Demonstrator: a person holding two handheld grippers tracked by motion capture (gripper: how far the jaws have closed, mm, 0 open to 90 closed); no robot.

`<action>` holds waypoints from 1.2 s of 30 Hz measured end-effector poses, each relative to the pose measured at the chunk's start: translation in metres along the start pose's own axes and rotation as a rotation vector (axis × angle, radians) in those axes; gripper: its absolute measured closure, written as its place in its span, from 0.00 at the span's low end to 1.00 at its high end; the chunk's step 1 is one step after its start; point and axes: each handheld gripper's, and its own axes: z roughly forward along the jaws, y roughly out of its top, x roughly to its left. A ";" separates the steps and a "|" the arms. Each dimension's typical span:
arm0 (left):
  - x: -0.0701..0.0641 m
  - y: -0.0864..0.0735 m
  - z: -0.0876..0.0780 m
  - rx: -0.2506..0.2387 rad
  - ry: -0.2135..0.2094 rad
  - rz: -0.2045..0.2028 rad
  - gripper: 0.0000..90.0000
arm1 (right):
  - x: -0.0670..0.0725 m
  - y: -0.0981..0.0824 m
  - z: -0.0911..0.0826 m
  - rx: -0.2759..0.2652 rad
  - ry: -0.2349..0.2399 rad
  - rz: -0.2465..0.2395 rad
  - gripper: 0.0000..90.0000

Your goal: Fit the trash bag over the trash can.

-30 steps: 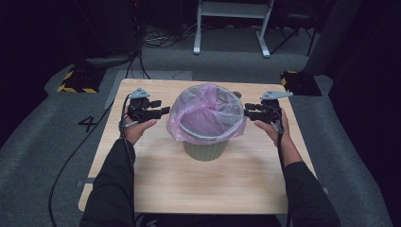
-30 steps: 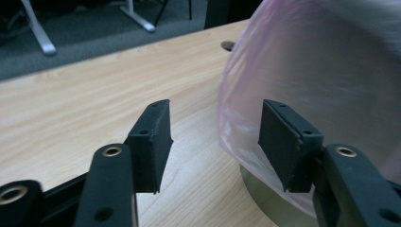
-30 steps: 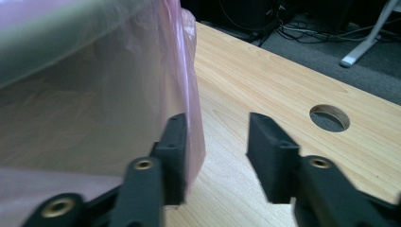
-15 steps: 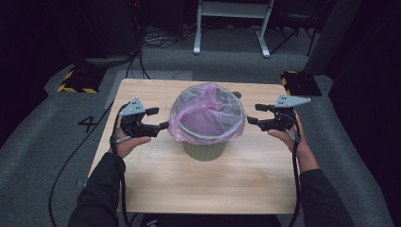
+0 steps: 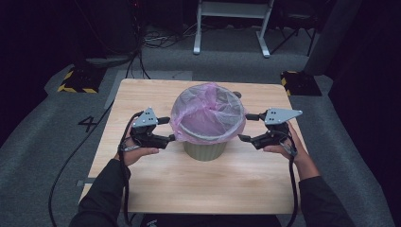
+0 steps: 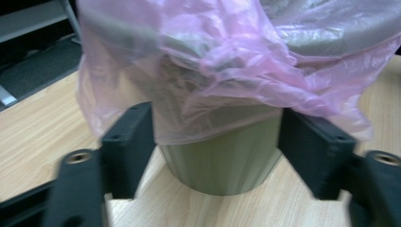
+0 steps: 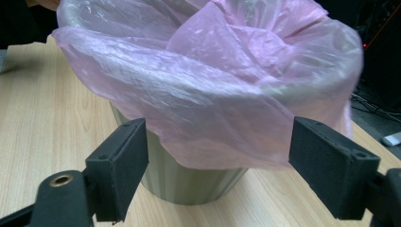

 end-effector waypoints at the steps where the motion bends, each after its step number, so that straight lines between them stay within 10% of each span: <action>1: -0.001 0.000 0.002 0.011 0.001 0.004 0.41 | 0.001 0.000 0.001 0.002 -0.002 0.004 0.30; 9: -0.006 -0.004 0.010 0.027 0.011 0.048 0.98 | 0.013 -0.008 0.008 0.006 0.001 -0.040 0.95; 20: -0.013 -0.024 0.027 0.093 0.041 0.052 1.00 | 0.011 -0.028 0.020 0.121 0.059 -0.028 1.00; 36: 0.013 -0.050 0.057 0.215 0.091 -0.006 1.00 | -0.019 -0.060 0.059 0.284 0.069 0.084 0.99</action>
